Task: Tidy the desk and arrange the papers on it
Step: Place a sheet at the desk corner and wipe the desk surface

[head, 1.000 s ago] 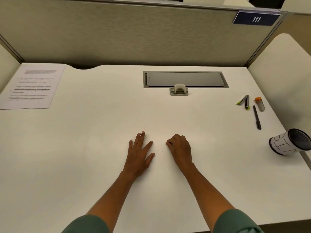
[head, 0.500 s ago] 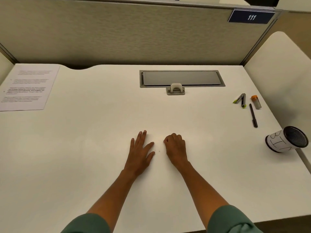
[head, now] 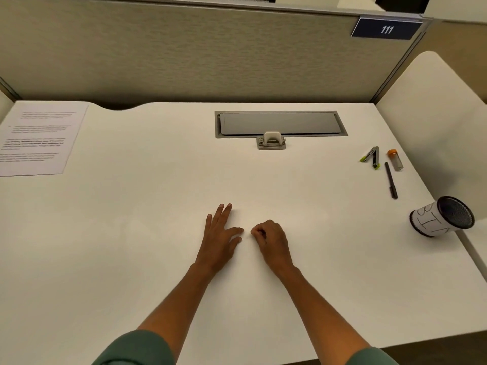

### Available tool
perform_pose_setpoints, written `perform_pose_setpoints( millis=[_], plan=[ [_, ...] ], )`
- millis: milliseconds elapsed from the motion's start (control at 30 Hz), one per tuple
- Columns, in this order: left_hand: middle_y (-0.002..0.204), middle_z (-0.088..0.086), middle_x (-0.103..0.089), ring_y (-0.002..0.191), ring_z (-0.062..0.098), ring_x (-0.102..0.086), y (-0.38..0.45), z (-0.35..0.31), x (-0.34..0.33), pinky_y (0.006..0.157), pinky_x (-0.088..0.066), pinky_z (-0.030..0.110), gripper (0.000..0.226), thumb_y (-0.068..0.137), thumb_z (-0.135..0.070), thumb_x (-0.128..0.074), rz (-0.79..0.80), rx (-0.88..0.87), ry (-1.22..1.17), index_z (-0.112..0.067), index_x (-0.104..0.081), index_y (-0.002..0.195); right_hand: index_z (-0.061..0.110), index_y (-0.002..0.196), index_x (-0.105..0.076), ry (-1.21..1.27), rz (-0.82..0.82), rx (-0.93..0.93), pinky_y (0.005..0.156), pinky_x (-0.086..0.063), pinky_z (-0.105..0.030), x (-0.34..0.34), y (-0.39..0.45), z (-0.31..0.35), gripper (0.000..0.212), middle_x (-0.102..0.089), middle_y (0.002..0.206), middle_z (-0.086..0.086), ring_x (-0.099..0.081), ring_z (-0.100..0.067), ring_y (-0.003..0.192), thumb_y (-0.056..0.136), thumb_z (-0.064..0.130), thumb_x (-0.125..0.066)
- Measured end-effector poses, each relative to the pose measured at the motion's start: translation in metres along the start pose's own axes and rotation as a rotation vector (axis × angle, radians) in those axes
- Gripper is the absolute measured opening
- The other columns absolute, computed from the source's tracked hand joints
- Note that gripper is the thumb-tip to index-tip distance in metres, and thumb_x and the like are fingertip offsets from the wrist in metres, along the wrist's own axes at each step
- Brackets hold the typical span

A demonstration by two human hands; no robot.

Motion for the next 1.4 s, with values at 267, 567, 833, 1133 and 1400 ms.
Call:
perform_pose_setpoints(
  millis=[267, 567, 833, 1133, 1400],
  plan=[
    [0.157, 0.01, -0.029, 0.149, 0.027, -0.012, 0.007, -0.006, 0.004, 0.119, -0.008, 0.05, 0.008, 0.086, -0.017, -0.069, 0.0, -0.007, -0.046, -0.023, -0.075, 0.085, 0.021, 0.083, -0.07, -0.269, 0.008, 0.135, 0.071, -0.042, -0.035, -0.012, -0.007, 0.016, 0.009, -0.064, 0.085, 0.005, -0.054, -0.02, 0.08, 0.089, 0.025, -0.063],
    [0.155, 0.008, -0.034, 0.149, 0.023, -0.011, 0.013, -0.012, 0.001, 0.12, -0.003, 0.045, 0.013, 0.087, -0.008, -0.064, 0.014, -0.001, -0.044, -0.016, -0.069, 0.077, 0.021, 0.083, -0.072, -0.396, -0.032, 0.195, 0.06, -0.046, -0.037, -0.013, -0.009, 0.023, 0.01, -0.064, 0.081, 0.003, -0.06, -0.02, 0.071, 0.087, 0.026, -0.064],
    [0.151, 0.012, -0.038, 0.149, 0.024, -0.01, 0.008, -0.011, -0.006, 0.12, 0.001, 0.04, 0.009, 0.089, -0.007, -0.06, 0.007, -0.013, -0.033, -0.012, -0.061, 0.082, 0.018, 0.076, -0.066, -0.467, -0.09, 0.184, 0.051, -0.045, -0.035, -0.016, -0.01, 0.026, 0.01, -0.061, 0.075, 0.0, -0.058, -0.021, 0.061, 0.084, 0.023, -0.068],
    [0.151, 0.014, -0.037, 0.15, 0.025, -0.007, 0.004, -0.012, -0.011, 0.121, -0.001, 0.048, 0.01, 0.093, -0.004, -0.052, 0.008, -0.004, 0.017, -0.011, -0.054, 0.086, 0.017, 0.075, -0.057, -0.636, -0.098, 0.157, 0.055, -0.032, -0.031, -0.031, -0.017, 0.027, 0.013, -0.054, 0.072, 0.001, -0.05, -0.02, 0.063, 0.081, 0.01, -0.065],
    [0.15, 0.011, -0.035, 0.15, 0.022, -0.003, 0.002, -0.01, -0.007, 0.121, 0.003, 0.044, 0.028, 0.086, 0.01, -0.041, 0.013, -0.034, 0.063, -0.018, -0.041, 0.084, 0.017, 0.089, -0.053, 0.169, -0.161, -0.165, 0.075, -0.039, -0.016, 0.008, -0.011, 0.001, 0.014, -0.057, 0.095, 0.001, -0.052, -0.013, 0.085, 0.098, 0.011, -0.044]
  ],
)
Point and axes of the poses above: each hand's wrist, its own y-axis towards the middle knuckle, its own x-axis out of the back of the hand, z = x × y, the point moved 9 cm from there along y, towards the middle knuckle
